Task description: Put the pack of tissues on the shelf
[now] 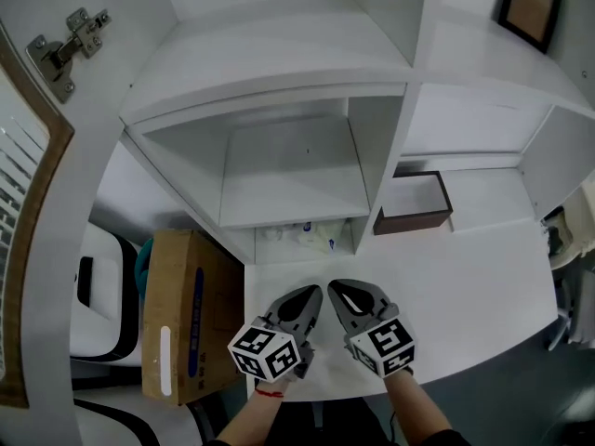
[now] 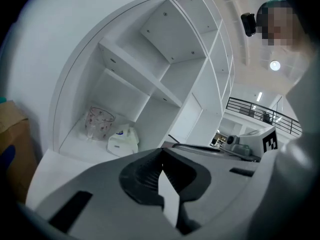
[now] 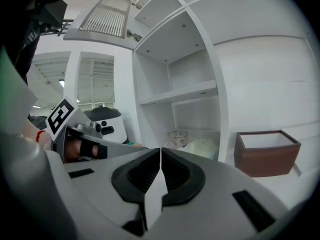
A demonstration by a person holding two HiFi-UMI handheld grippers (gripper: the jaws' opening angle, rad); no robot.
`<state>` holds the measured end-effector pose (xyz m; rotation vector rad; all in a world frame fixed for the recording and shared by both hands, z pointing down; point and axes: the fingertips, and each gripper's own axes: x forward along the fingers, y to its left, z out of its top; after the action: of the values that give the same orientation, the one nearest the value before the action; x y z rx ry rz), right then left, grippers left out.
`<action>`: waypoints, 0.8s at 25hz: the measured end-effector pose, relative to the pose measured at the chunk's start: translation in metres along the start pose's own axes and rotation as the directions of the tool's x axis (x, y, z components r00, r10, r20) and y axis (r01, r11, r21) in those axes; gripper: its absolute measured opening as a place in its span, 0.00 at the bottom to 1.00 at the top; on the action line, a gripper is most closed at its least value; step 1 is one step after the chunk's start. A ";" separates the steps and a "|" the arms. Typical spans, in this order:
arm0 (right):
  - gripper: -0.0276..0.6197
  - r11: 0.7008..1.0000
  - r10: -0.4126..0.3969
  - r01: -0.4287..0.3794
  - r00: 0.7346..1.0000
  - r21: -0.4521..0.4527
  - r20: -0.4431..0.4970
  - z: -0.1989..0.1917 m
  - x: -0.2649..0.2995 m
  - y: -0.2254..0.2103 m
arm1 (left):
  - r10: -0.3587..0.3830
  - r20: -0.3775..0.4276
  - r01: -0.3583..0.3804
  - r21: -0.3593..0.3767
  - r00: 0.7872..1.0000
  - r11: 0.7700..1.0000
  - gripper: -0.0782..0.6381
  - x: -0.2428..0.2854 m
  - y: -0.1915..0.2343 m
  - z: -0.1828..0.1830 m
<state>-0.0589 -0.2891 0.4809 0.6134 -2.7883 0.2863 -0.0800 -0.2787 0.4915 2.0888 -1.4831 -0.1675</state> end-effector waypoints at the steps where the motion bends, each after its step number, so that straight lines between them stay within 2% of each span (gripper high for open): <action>1: 0.06 1.000 0.005 -0.005 1.000 0.002 0.003 0.002 -0.004 0.003 | 0.000 -0.004 0.000 0.010 1.000 1.000 0.12 -0.002 -0.004 0.000; 9: 0.06 0.999 0.022 -0.023 0.999 0.031 0.030 0.016 -0.028 0.021 | -0.013 -0.024 0.014 0.070 1.000 0.997 0.12 -0.013 -0.025 0.001; 20: 0.06 0.998 0.057 -0.058 0.996 0.008 0.066 0.047 -0.054 0.044 | -0.047 -0.026 0.050 0.148 0.999 0.988 0.12 -0.030 -0.052 0.019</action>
<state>-0.0410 -0.2414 0.4139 0.5548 -2.8731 0.2966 -0.0558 -0.2470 0.4425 2.2385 -1.4723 -0.0532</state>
